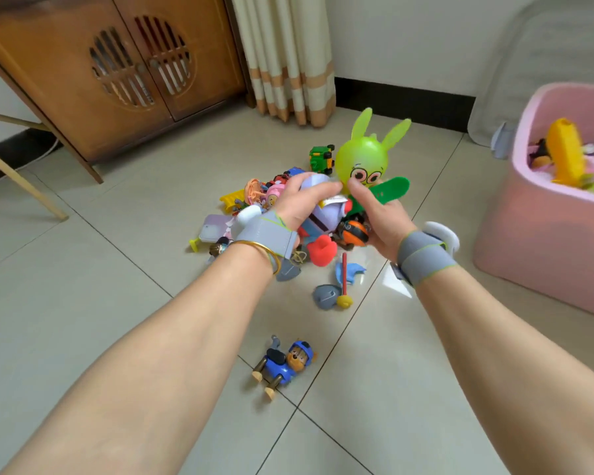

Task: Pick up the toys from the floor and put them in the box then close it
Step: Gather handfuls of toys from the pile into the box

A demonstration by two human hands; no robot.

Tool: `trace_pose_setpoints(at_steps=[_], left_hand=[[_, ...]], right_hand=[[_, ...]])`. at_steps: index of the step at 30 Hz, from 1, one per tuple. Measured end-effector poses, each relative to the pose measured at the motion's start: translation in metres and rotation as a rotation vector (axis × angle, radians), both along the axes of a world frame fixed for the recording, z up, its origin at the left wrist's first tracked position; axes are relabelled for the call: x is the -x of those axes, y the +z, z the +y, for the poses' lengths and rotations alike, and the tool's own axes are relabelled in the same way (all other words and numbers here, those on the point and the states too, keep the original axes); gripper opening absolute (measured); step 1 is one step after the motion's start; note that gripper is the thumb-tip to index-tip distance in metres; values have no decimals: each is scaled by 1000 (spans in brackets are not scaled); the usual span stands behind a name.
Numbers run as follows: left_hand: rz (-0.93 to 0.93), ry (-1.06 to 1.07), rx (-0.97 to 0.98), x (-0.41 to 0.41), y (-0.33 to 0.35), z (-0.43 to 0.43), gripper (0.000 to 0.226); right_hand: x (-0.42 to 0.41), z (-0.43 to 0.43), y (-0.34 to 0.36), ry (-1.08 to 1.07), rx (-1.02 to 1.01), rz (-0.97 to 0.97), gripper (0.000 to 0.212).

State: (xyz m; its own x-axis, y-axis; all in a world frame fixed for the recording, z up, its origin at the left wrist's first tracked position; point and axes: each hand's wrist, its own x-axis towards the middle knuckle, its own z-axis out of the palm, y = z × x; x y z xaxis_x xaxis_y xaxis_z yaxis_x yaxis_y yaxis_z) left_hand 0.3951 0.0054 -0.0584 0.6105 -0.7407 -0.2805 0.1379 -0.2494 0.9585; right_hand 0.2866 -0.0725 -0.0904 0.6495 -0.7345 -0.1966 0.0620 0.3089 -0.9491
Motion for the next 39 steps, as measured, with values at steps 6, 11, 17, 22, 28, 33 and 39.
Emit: trace_pose_setpoints(at_steps=[6,11,17,22,28,33,39], left_hand=[[-158,-76,201,52,84,-65,78],[-275,-241,175,144,116,-122,90],[-117,-275,95,214,104,-157,85],[323,-293,146,262,95,-184,42],[391,-317,195,268,86,-181,57],[382,-311,281,243,81,-173,57],[256,-244,233,195,71,-144,46]], right_hand=[[52,-48,90,-185,213,-130,16],[144,-96,112,-415,150,-87,39],[204,-117,94,-613,-103,-128,46],[254,-146,86,-658,-319,-237,78],[270,-154,84,-845,-310,-235,75],[250,-148,83,-872,14,231,59],[192,-108,98,-799,437,603,40]])
